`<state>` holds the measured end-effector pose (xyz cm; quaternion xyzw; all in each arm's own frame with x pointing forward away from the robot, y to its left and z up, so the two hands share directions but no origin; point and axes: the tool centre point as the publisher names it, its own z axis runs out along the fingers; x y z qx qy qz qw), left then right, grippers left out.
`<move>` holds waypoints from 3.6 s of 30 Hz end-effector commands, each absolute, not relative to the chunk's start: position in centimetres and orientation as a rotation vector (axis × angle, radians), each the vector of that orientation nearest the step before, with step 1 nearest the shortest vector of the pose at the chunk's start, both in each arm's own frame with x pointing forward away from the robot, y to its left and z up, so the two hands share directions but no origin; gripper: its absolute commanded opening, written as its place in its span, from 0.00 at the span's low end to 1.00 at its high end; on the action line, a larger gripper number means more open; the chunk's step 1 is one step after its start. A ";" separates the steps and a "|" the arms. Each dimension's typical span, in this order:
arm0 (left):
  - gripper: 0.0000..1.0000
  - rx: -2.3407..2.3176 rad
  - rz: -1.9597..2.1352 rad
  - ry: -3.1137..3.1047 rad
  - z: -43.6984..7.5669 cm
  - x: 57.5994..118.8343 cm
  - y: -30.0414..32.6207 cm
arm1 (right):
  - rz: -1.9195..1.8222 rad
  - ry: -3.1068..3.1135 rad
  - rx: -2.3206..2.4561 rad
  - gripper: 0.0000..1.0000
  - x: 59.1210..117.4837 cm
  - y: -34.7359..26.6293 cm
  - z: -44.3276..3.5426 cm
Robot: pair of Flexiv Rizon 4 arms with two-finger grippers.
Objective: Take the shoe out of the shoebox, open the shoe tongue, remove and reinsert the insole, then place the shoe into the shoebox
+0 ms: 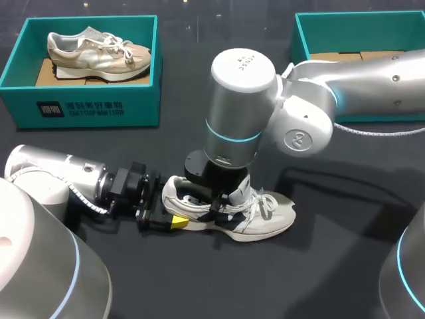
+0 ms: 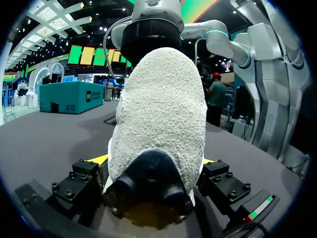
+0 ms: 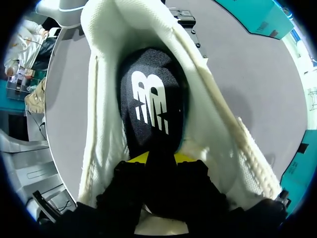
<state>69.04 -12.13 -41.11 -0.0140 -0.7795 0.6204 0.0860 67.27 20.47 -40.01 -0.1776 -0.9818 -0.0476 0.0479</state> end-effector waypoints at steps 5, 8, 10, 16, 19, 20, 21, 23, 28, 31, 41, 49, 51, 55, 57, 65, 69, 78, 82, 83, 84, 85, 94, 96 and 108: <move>0.00 -0.035 1.848 -2.326 -41.3 69.3 -12.2 | -0.399 -3.041 -0.536 0.00 65.8 18.7 -41.5; 0.00 -0.035 1.848 -2.326 -41.3 69.3 -12.2 | -0.473 -3.043 -0.537 0.00 66.1 18.0 -40.7; 0.00 -0.035 1.848 -2.326 -41.3 69.3 -12.2 | -0.543 -3.055 -0.518 0.00 66.4 17.8 -40.2; 0.00 -0.035 1.848 -2.326 -41.3 69.3 -12.2 | -0.646 -3.075 -0.461 0.00 67.3 17.6 -38.7; 0.00 -0.035 1.848 -2.326 -41.3 69.3 -12.2 | -0.687 -3.087 -0.435 0.00 67.6 17.6 -38.1; 0.00 -0.035 1.848 -2.326 -41.3 69.3 -12.2 | -0.712 -3.092 -0.420 0.00 67.8 17.6 -37.8; 0.00 -0.035 1.848 -2.326 -41.3 69.3 -12.2 | -0.724 -3.096 -0.410 0.00 67.8 17.7 -37.6; 0.00 -0.035 1.848 -2.326 -41.3 69.3 -12.2 | -0.761 -3.107 -0.380 0.00 68.0 17.7 -37.2; 0.00 -0.035 1.848 -2.326 -41.3 69.3 -12.2 | -0.825 -3.138 -0.311 0.00 68.3 17.9 -36.3; 0.00 -0.035 1.848 -2.326 -41.3 69.3 -12.2 | -0.854 -3.153 -0.276 0.00 68.4 18.0 -35.8; 0.00 -0.035 1.848 -2.326 -41.3 69.3 -12.2 | -0.928 -3.192 -0.166 0.00 68.8 18.0 -34.3; 0.00 -0.035 1.848 -2.326 -41.3 69.3 -12.2 | -0.901 -3.222 -0.012 0.00 69.8 19.5 -32.2; 0.00 -0.035 1.848 -2.326 -41.3 69.3 -12.2 | -0.895 -3.221 0.028 0.00 70.0 20.0 -31.8; 0.00 -0.035 1.848 -2.326 -41.3 69.3 -12.2 | -0.853 -3.201 0.135 0.00 70.6 22.0 -31.0; 0.00 -0.035 1.848 -2.326 -41.3 69.3 -12.2 | -0.828 -3.181 0.177 0.00 71.0 22.9 -30.9; 0.00 -0.035 1.848 -2.326 -41.3 69.3 -12.2 | -0.803 -3.124 0.239 0.00 71.4 24.6 -31.1; 0.00 -0.035 1.848 -2.326 -41.3 69.3 -12.2 | -0.794 -3.104 0.204 0.06 71.3 24.8 -30.9; 0.00 -0.035 1.848 -2.326 -41.3 69.3 -12.2 | -0.827 -3.011 0.104 0.45 71.3 24.5 -30.2; 0.00 -0.035 1.848 -2.326 -41.3 69.3 -12.2 | -0.858 -2.934 0.070 0.45 71.4 24.5 -30.0; 0.00 -0.035 1.848 -2.326 -41.3 69.3 -12.2 | -0.861 -2.917 0.060 0.44 71.4 24.5 -30.0; 0.00 -0.035 1.848 -2.326 -41.3 69.3 -12.2 | -0.859 -2.899 0.047 0.43 71.4 24.5 -29.9; 0.00 -0.035 1.848 -2.326 -41.3 69.3 -12.2 | -0.861 -2.875 0.029 0.42 71.4 24.6 -29.9; 0.00 -0.035 1.848 -2.326 -41.3 69.3 -12.2 | -0.830 -2.722 -0.044 0.59 71.1 25.2 -30.0; 0.00 -0.035 1.848 -2.326 -41.3 69.3 -12.2 | -0.836 -2.692 -0.062 0.59 71.0 25.4 -30.1; 0.00 -0.035 1.848 -2.326 -41.3 69.3 -12.2 | -0.905 -2.532 -0.138 0.62 70.2 26.3 -30.8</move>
